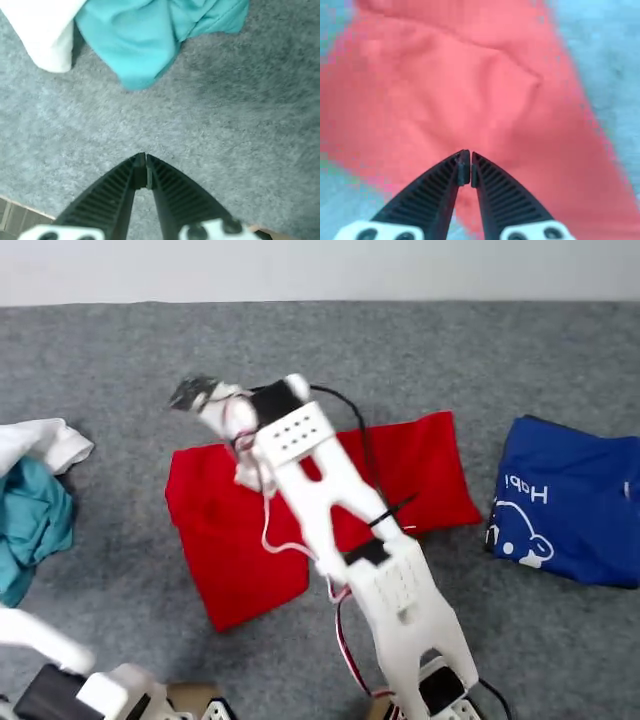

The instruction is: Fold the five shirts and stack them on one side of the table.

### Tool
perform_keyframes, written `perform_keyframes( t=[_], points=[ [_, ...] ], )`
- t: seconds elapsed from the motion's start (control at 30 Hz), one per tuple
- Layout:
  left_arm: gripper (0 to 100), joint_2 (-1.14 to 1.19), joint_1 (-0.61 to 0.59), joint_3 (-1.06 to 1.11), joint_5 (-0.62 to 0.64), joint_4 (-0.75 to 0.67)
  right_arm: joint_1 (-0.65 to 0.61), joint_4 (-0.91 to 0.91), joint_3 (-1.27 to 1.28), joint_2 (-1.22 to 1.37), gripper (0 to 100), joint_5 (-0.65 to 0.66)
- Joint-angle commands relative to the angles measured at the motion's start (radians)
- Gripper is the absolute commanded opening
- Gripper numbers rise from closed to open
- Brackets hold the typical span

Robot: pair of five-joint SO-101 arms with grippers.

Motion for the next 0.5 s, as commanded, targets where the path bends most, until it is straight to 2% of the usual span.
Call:
perform_keyframes(
  t=[0.0, 0.17, 0.23, 0.33, 0.47],
  points=[
    [0, -0.04, -0.018, -0.028, -0.002, -0.011, -0.094, 0.039, 0.245, -0.216, 1.8, -0.021],
    [0, -0.04, -0.011, -0.028, -0.002, -0.012, -0.202, 0.036, 0.489, -0.302, 2.6, -0.034],
    [1, -0.04, -0.011, -0.028, -0.002, -0.014, -0.242, 0.038, 0.545, -0.311, 8.5, -0.031],
    [1, -0.04, -0.011, -0.028, -0.006, -0.014, -0.306, 0.038, 0.597, -0.317, 22.5, -0.032],
    [1, -0.04, -0.012, -0.028, -0.006, -0.012, -0.384, 0.015, 0.6, -0.28, 24.3, -0.028]
  ],
)
